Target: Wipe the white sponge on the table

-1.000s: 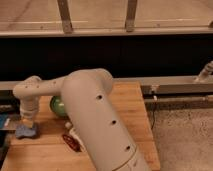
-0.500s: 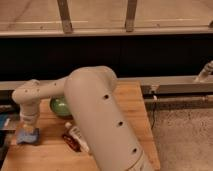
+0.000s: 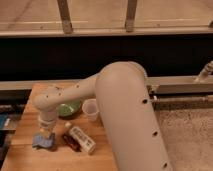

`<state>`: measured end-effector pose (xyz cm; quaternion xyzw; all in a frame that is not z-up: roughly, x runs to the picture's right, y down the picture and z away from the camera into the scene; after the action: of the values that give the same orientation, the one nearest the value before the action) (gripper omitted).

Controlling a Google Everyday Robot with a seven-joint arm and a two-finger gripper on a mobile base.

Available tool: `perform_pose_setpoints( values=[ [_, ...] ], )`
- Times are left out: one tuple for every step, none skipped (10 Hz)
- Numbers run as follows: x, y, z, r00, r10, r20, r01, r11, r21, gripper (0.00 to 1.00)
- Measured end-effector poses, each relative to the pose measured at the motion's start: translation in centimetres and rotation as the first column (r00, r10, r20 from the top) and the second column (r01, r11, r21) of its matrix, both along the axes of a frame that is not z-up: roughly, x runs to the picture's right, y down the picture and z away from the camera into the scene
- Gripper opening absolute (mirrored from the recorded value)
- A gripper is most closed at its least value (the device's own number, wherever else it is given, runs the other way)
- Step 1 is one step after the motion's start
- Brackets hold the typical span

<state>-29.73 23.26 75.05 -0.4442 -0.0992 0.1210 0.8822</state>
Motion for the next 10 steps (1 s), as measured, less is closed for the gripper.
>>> perform_pose_setpoints(
  values=[
    [0.5,-0.4,0.4,1.0,0.005,0.004,-0.005,1.0,0.006,0.0],
    [0.6,-1.1,1.1,1.0,0.009,0.01,-0.009,0.9999,0.012,0.0],
    [0.3,-2.0,2.0,1.0,0.012,0.015,-0.012,0.9997,0.019,0.0],
    [-0.1,-3.1,3.1,1.0,0.014,0.02,-0.015,0.9996,0.026,0.0],
    [-0.8,-4.5,4.3,1.0,0.017,0.026,-0.018,0.9992,0.035,0.0],
    [-1.4,-5.9,5.7,0.999,0.022,0.037,-0.024,0.9987,0.045,0.0],
    [-1.3,-6.6,6.5,0.999,0.027,0.043,-0.029,0.9983,0.051,0.0],
    [-1.4,-7.3,7.1,0.998,0.028,0.056,-0.031,0.9979,0.058,0.0],
    [-2.1,-7.3,7.2,0.997,0.022,0.072,-0.026,0.9978,0.061,0.0],
    [-2.7,-7.1,7.0,0.996,0.015,0.084,-0.02,0.998,0.06,0.0]
  ],
)
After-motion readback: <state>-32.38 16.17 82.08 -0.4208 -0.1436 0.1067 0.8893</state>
